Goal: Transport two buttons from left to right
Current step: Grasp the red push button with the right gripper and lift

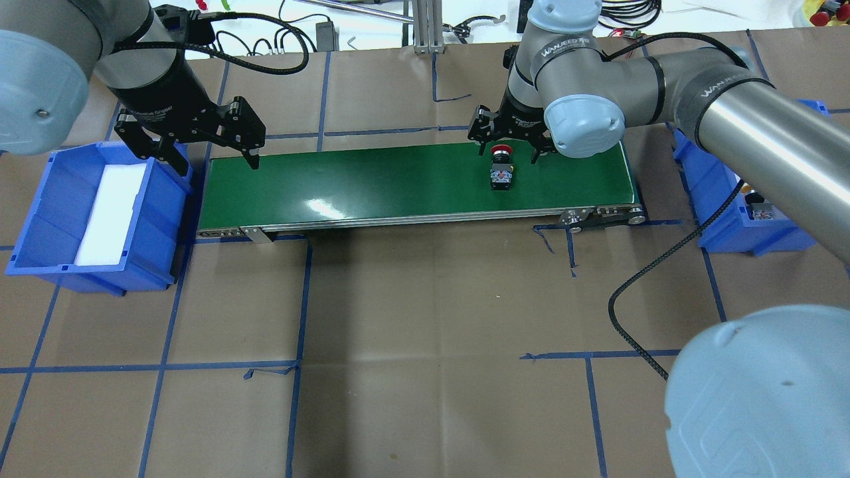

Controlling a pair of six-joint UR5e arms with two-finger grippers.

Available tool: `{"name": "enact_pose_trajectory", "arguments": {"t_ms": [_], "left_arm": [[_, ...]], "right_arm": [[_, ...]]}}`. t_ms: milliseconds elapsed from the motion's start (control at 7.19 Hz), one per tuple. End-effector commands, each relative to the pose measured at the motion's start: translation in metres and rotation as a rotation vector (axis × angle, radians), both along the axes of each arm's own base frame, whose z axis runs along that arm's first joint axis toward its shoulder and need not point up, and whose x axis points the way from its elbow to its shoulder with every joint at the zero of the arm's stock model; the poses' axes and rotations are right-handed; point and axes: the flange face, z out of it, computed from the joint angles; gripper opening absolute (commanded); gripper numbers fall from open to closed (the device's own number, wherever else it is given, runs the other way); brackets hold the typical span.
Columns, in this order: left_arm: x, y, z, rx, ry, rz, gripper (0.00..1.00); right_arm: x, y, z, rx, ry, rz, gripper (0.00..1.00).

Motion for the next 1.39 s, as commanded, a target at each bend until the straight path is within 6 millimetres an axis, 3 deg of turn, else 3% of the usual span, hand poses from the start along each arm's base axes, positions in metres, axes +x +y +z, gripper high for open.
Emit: {"name": "enact_pose_trajectory", "arguments": {"t_ms": [0,139,278,556,695,835,974,1252], "left_arm": [[0.0,0.0,-0.001,0.001,0.0,0.0,1.0],[0.0,0.0,0.0,0.0,0.0,0.0,1.0],[0.0,0.0,0.0,0.0,0.0,0.0,1.0],[0.0,0.0,0.0,0.0,0.0,0.0,1.0],[0.0,0.0,0.001,-0.002,0.0,0.0,1.0],[0.0,0.0,0.001,-0.002,0.0,0.0,1.0],[0.0,0.0,0.001,-0.002,0.0,0.0,1.0],[0.0,0.0,0.001,-0.002,0.0,0.0,1.0]], "right_arm": [[-0.001,0.01,-0.017,0.034,0.019,-0.003,0.96],[-0.001,0.01,-0.021,0.043,0.022,-0.002,0.87],[-0.001,0.006,-0.027,0.049,0.022,-0.003,0.84],[-0.005,0.001,-0.03,0.048,0.032,-0.001,0.54],[-0.013,-0.003,-0.022,0.026,0.091,0.018,0.31],[-0.019,-0.014,-0.005,-0.006,0.14,0.044,0.15],[-0.022,-0.02,0.008,-0.004,0.168,0.043,0.07],[-0.044,-0.03,0.042,0.041,0.174,0.045,0.03]]}}
